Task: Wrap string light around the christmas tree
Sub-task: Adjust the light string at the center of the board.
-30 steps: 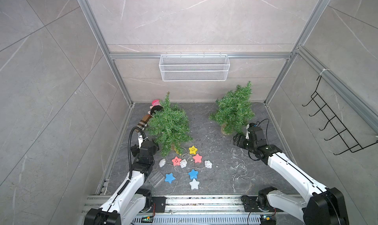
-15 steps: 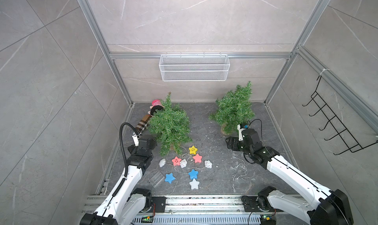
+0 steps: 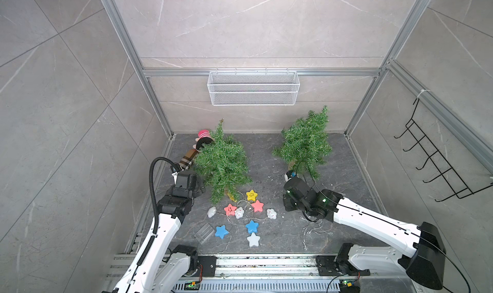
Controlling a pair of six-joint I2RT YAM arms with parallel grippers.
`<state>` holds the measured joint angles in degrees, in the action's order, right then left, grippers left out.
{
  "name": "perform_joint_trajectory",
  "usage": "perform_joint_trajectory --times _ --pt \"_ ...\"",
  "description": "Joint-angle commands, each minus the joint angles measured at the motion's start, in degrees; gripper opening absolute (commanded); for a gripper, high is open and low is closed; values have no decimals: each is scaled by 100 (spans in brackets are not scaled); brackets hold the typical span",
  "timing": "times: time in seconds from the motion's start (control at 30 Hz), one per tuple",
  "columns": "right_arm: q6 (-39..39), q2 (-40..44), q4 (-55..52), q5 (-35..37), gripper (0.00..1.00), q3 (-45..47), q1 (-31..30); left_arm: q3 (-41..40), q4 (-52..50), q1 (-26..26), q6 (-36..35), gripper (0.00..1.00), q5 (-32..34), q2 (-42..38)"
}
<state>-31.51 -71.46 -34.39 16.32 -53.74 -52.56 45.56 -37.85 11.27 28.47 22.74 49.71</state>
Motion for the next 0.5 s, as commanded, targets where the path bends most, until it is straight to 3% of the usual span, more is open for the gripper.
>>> perform_joint_trajectory --times 0.0,0.2,0.47 --pt "-186 -378 129 -174 20 -189 -200 330 -549 -10 -142 90 -537 -134" --pt "-221 -930 584 -506 36 -287 -525 799 -1032 -11 -280 91 -1238 16" --pt "-454 -1457 1157 -771 42 -234 -799 1309 -1529 -8 -537 91 -1784 272"
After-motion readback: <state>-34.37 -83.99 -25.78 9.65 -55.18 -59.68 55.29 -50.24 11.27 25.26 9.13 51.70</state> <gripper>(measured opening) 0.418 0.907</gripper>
